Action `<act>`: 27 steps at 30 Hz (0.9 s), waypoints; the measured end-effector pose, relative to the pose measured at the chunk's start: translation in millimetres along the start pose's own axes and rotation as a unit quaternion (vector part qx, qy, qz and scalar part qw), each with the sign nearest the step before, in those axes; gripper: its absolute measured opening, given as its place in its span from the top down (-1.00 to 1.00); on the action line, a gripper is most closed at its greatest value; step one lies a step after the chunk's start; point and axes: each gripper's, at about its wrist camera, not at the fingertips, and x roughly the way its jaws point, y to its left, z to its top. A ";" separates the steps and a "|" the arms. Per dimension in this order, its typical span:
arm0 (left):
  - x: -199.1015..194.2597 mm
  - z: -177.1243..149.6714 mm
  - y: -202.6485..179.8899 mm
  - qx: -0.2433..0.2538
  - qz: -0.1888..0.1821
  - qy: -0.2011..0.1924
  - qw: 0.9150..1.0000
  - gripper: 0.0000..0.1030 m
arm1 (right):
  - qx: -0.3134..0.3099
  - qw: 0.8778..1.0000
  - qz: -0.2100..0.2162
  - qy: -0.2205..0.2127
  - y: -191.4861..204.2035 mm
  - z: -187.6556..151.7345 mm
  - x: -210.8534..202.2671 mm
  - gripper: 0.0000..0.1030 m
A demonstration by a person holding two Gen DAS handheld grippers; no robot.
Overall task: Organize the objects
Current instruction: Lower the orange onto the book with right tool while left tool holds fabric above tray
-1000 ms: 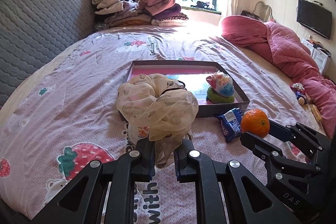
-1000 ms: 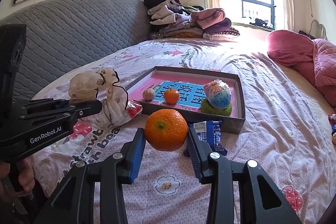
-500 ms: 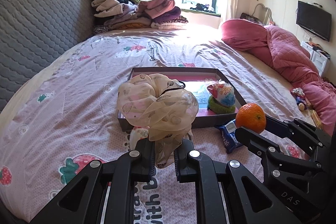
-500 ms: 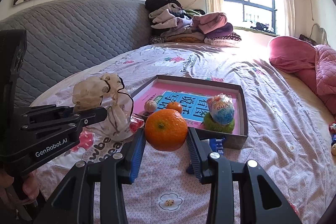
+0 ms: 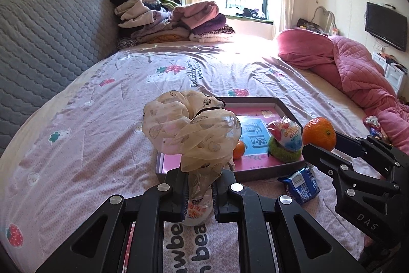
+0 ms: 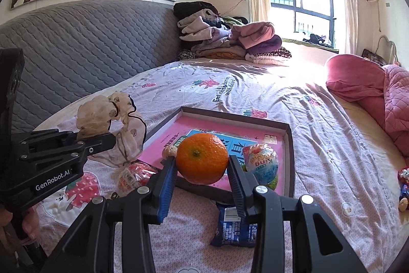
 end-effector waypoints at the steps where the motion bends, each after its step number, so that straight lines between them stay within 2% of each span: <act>1: 2.4 2.4 0.7 -0.001 0.000 0.001 1.000 0.73 | 0.000 1.000 -0.001 0.000 -1.7 2.2 2.2 0.21; 14: 36.9 32.6 2.4 0.003 -0.001 0.009 1.000 0.73 | -0.009 1.000 -0.014 -0.006 -18.8 28.2 30.0 0.21; 27: 76.6 53.8 7.5 0.007 0.011 0.019 1.000 0.72 | -0.014 1.000 -0.017 0.012 -27.3 28.8 62.0 0.21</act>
